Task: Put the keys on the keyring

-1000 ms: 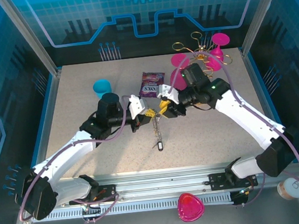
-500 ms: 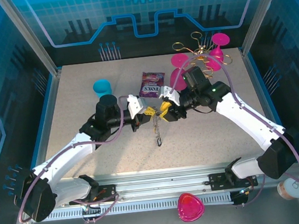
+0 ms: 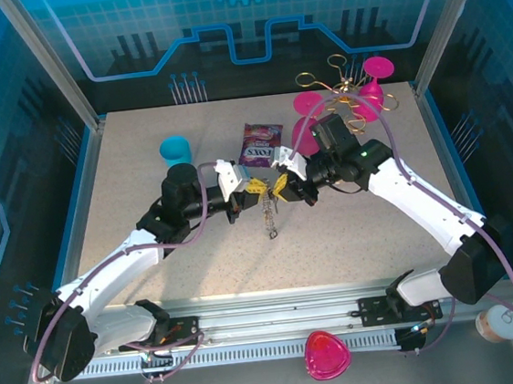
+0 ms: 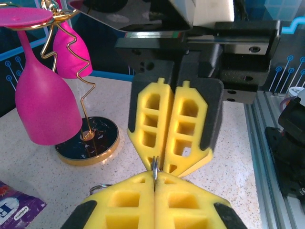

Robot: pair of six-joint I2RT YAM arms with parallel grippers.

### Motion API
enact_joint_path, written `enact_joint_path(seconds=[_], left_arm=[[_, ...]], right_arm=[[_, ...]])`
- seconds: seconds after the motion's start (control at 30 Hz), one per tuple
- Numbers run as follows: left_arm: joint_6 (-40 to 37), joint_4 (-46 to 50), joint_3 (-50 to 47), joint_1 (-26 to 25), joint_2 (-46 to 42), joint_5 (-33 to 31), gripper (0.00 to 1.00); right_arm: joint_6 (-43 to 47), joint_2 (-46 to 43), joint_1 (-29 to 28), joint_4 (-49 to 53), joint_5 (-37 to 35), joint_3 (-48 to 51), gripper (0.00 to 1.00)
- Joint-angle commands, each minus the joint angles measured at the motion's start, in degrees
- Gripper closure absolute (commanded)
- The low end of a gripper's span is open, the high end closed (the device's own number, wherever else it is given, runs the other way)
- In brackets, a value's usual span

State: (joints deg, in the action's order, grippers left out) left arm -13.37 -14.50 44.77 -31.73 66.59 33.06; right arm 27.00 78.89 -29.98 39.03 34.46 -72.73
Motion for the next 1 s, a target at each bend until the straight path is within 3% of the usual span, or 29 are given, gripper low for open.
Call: enact_joint_path(seconds=[0.0,0.47,0.63,0.97], left_arm=[[1.4,-4.4,-0.2,-0.3,-1.6,1.8,1.00],[4.3,-8.3,0.3,-0.5,-0.1,3.7,1.00],[3.0,-6.9,-0.7,-0.5,-0.5,3.0,1.00],[3.9,-8.3,-1.2,-0.5,-0.3,3.3,1.00]], right_arm=[[0.2,0.5,-0.4,0.3,0.5,-0.3,0.97],[-0.3,2.8,-2.4,-1.0,1.9,-1.8,1.00],[-3.4,-1.2,0.8,-4.7,2.8,1.3,0.75],[-5.2,-2.6,1.9,-9.8,9.0,3.2,0.72]])
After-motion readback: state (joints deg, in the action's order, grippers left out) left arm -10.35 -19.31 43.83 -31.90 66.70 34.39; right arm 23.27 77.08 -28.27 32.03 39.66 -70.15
